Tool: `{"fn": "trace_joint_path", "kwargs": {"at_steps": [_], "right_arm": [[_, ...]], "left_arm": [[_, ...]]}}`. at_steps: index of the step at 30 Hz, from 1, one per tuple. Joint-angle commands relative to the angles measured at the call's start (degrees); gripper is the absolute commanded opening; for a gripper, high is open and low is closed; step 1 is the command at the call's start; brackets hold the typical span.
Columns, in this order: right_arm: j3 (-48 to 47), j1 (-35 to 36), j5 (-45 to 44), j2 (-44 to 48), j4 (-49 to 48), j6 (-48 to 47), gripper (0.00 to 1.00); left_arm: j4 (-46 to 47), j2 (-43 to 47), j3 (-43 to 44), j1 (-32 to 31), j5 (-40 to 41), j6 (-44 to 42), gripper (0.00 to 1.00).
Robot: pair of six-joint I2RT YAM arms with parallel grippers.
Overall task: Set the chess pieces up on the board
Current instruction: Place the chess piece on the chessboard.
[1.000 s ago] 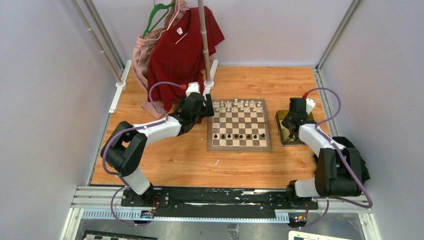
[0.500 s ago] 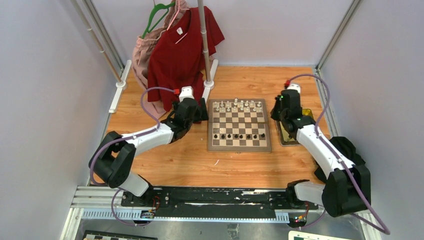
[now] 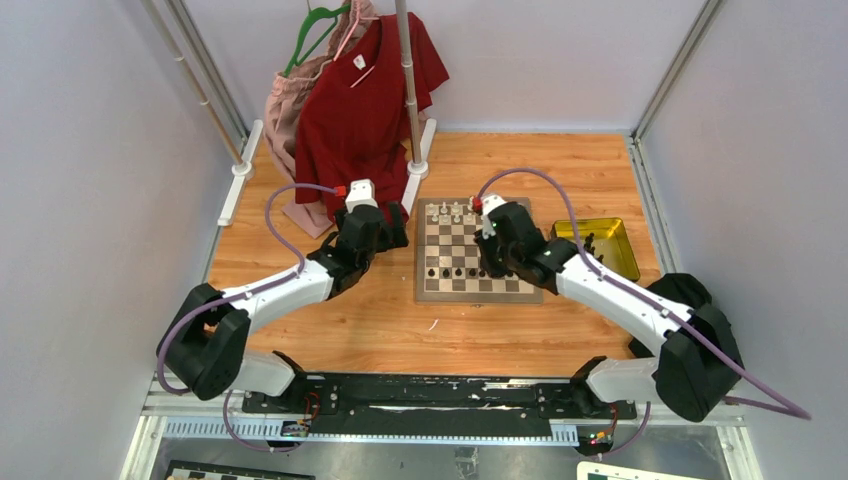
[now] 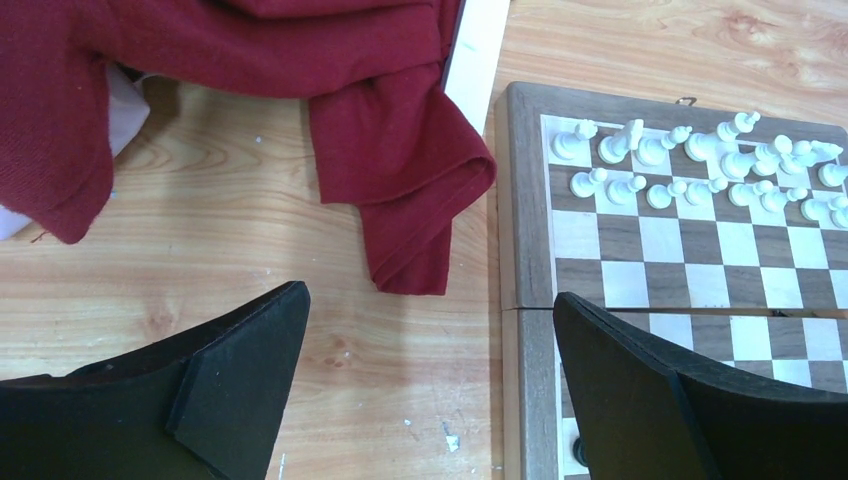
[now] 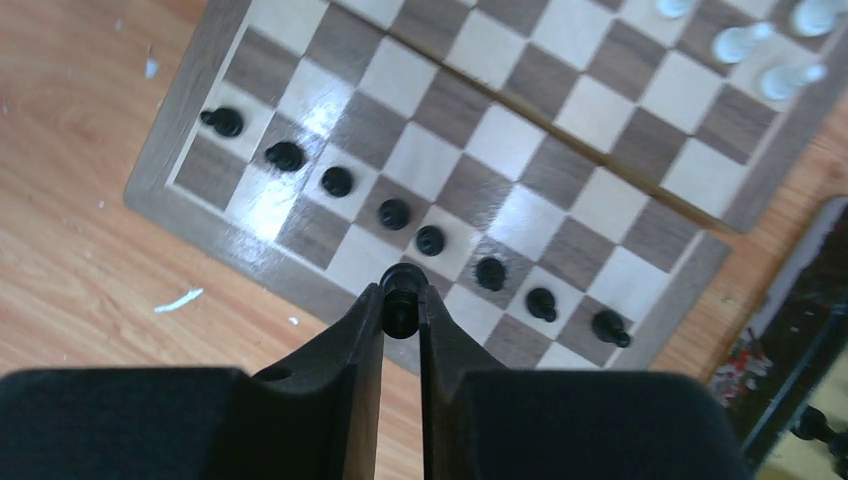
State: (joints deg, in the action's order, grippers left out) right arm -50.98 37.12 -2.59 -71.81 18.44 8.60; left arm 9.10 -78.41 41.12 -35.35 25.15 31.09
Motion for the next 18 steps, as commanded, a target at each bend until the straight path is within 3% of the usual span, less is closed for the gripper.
{"fn": "trace_joint_path", "kwargs": {"at_steps": [1,10,18], "right_arm": [[-1.36,5.35,-1.86,-1.92,2.51,-2.95,0.0],[3.74,9.49,-7.85,-1.26,-4.9,-3.63,0.0],[5.6,9.53,-6.64,-3.69,-7.88,-2.53,0.0]], "left_arm": [[-0.21,2.08,-0.62,0.41,2.33,0.03,0.98],[-0.49,2.2,-0.65,0.39,2.5,-0.66,0.98],[-0.76,2.63,-0.64,0.45,2.8,-1.0,0.98]]}}
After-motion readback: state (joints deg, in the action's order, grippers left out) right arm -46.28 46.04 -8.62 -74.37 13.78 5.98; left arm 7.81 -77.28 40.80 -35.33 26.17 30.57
